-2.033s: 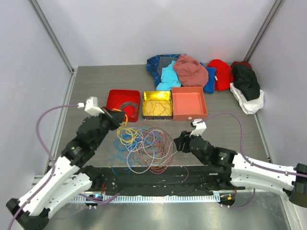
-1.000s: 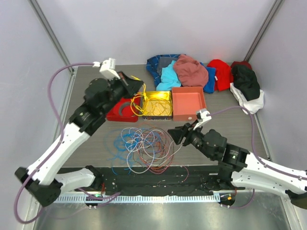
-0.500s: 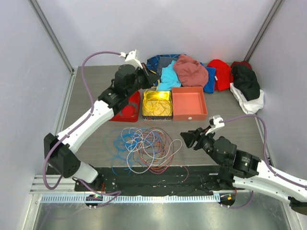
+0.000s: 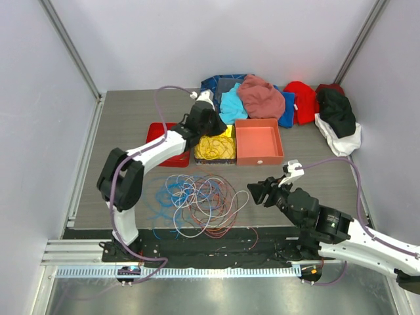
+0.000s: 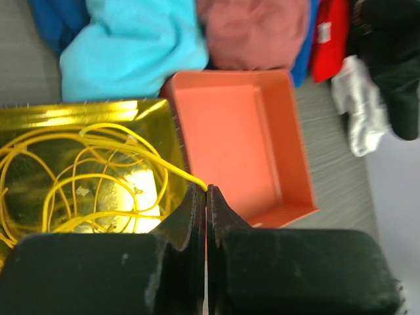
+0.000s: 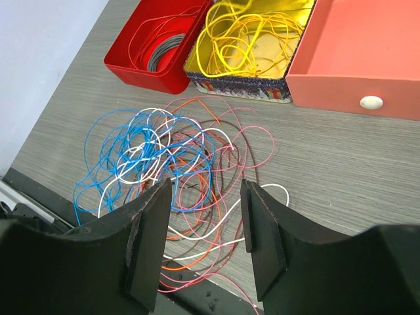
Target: Untangle the cables
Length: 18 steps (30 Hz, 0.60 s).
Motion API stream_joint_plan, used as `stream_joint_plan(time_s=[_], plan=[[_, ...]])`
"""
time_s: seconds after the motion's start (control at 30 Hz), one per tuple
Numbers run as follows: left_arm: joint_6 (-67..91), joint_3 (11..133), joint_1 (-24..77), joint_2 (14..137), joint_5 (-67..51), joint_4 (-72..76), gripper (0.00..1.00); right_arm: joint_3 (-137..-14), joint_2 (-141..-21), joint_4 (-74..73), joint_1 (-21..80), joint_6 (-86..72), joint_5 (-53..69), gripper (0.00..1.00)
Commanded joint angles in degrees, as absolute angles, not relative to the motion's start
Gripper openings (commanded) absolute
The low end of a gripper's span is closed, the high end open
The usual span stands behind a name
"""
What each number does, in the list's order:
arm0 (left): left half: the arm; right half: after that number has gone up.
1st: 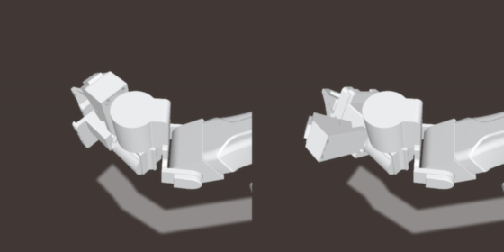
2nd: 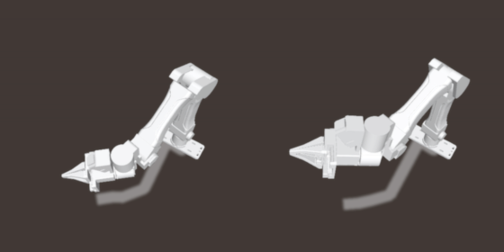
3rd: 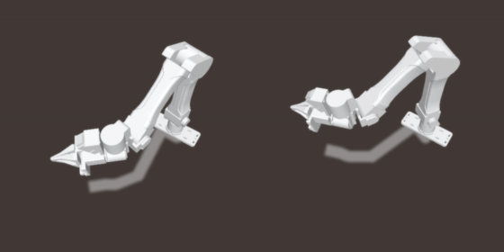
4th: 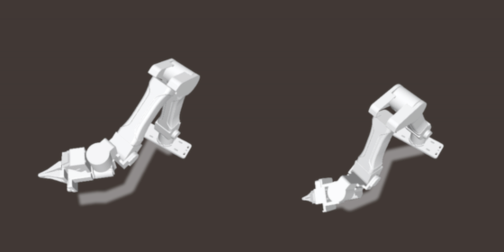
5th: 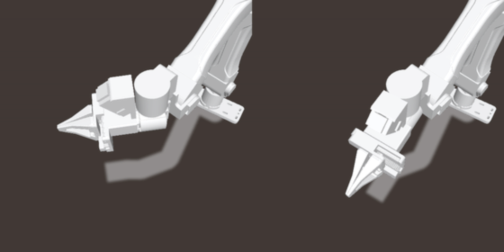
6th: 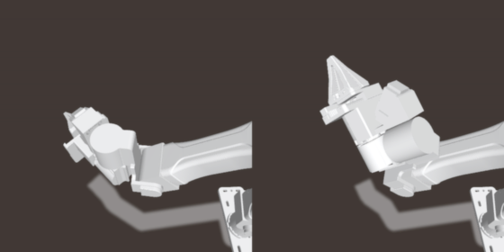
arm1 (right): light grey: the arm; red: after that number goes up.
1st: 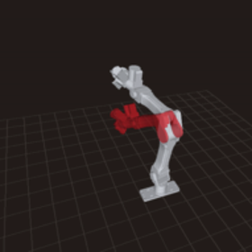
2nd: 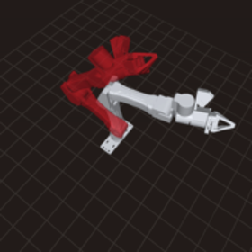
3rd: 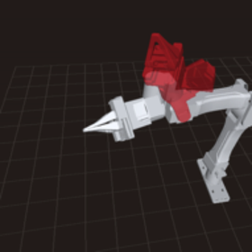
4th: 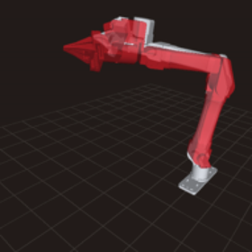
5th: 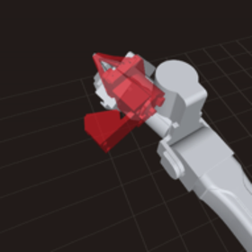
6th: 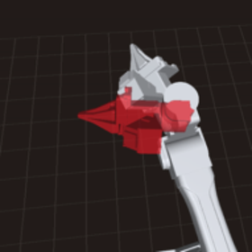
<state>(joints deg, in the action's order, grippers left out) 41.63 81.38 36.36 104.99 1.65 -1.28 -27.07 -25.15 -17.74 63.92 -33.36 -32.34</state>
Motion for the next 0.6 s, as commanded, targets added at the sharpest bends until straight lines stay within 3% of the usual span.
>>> stream_joint_plan(time_s=[0.0, 0.37, 0.43, 0.5, 0.57], plan=[[42.9, 83.6, 36.1, 108.6, 1.4, 0.3, 0.00, -27.7, -26.1, -16.8, 64.2, -33.6, -34.3, 0.54], [43.2, 78.0, 35.3, 110.7, 2.8, -0.9, 0.00, -27.2, -26.4, -17.6, 64.2, -34.0, -34.2, 0.54], [42.5, 79.2, 35.2, 110.5, 2.6, -1.7, 0.20, -27.1, -26.2, -17.8, 64.2, -34.5, -34.2, 0.54], [41.4, 79.6, 35.3, 109.8, 3.0, -2.9, 0.54, -27.0, -25.9, -17.8, 64.2, -34.5, -34.3, 0.54], [41.0, 79.2, 35.2, 107.2, 3.7, -3.0, 0.63, -26.9, -25.6, -18.2, 64.2, -34.4, -34.7, 0.54]])
